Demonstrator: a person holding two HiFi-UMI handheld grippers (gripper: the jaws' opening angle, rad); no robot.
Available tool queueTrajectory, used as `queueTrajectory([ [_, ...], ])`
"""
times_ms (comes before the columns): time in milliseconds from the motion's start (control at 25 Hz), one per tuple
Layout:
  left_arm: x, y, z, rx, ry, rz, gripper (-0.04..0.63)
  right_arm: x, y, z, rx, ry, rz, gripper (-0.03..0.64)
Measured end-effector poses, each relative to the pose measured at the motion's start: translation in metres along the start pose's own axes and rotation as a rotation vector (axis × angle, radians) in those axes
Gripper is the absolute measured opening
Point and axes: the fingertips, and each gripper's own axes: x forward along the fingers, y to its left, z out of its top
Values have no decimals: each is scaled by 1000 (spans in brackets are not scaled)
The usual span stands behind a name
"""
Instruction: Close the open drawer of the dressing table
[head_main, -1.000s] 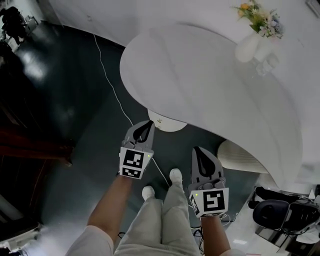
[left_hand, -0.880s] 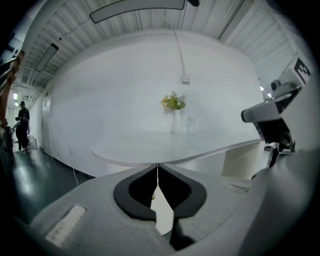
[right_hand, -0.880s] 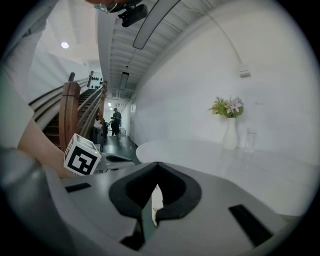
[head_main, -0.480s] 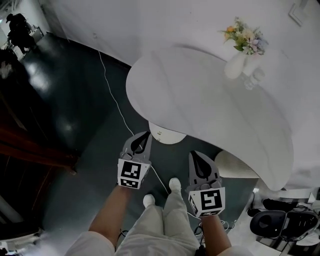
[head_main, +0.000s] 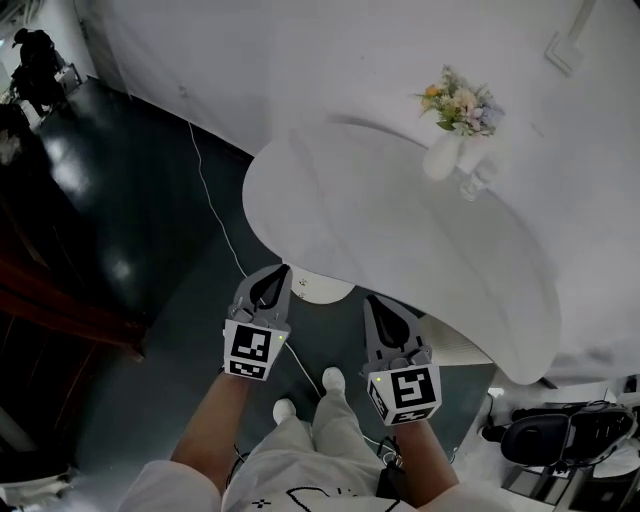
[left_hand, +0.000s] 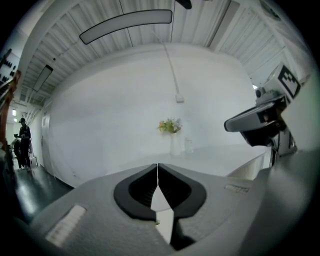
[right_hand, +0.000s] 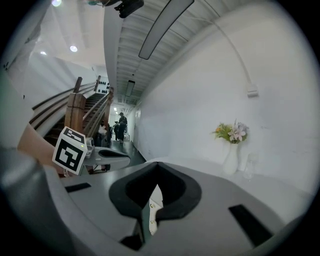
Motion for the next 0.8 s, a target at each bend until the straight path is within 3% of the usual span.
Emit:
queueTrajectory([
  [800,-9,11,121,96,-160,21,18,1,-44,93,-82,-97,-55,-3],
])
